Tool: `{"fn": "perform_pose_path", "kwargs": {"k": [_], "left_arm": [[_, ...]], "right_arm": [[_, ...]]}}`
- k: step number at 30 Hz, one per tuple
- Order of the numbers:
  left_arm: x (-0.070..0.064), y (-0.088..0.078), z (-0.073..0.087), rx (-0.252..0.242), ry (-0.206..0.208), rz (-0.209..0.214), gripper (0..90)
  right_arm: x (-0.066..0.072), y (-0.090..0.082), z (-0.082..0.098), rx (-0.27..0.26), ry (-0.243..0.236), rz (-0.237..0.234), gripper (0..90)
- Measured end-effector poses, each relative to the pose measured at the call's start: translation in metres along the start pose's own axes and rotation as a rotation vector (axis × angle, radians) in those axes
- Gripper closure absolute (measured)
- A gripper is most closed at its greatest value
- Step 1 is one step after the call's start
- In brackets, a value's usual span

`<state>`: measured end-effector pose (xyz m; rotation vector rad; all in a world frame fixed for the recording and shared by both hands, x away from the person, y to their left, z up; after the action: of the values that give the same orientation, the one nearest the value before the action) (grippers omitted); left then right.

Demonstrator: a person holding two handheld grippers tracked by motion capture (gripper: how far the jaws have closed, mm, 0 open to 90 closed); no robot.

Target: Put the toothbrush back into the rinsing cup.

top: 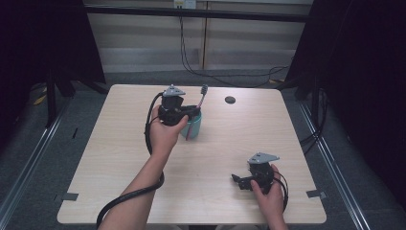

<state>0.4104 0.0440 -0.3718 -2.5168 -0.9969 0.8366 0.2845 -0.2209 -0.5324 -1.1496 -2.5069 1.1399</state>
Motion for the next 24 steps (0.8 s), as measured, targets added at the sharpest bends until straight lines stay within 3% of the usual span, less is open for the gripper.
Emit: {"fn": "perform_pose_path", "kwargs": {"k": [14,24], "left_arm": [[-0.001,-0.001,-0.014,-0.007,0.019,-0.003,79.2],[0.003,0.003,-0.019,-0.011,0.005,-0.01,79.2]], "right_arm": [[0.0,0.0,0.0,-0.004,-0.006,0.001,10.6],[0.0,0.0,0.0,-0.003,-0.005,0.001,10.6]]}}
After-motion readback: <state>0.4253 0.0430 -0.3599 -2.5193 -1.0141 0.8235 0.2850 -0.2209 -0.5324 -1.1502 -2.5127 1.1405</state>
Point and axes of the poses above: each handheld gripper's, and its own axes: y roughly forward along the jaws, z roughly out of its underside, x roughly to its left, the point moved 3 cm from there along y, roughly forward along the jaws, and after that the axes turned 15 degrees about -y, right-handed, at the moved point
